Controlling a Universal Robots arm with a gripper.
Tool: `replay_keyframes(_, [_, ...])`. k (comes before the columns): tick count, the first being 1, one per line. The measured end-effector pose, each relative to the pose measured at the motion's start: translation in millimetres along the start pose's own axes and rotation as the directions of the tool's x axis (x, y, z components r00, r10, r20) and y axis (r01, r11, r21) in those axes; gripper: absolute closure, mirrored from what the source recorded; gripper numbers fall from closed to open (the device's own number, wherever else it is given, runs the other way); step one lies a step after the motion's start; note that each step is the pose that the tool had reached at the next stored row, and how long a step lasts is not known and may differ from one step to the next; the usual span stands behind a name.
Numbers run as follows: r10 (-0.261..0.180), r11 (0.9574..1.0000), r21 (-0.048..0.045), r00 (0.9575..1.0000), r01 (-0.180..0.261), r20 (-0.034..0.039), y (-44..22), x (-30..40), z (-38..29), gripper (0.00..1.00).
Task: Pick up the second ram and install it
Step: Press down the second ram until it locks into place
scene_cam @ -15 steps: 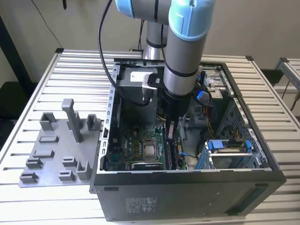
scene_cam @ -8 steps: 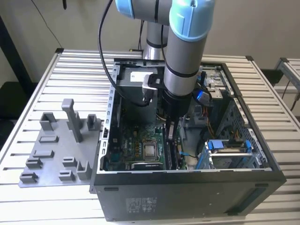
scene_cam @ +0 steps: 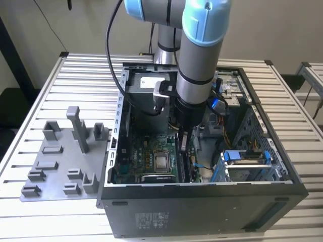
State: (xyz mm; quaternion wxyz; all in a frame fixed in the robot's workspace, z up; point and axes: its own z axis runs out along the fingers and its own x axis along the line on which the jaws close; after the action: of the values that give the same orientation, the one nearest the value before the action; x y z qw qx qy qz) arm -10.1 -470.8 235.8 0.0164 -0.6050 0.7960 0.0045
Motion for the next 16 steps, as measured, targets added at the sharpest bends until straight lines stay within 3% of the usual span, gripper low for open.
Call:
replay_keyframes(10, [0.000,1.0000,-0.0015,1.0000,0.000,-0.0003,-2.3,-0.1,1.0,0.89])
replay_keyframes(16, [0.000,1.0000,-0.0015,1.0000,0.000,-0.0003,-2.3,0.0,5.4,0.89])
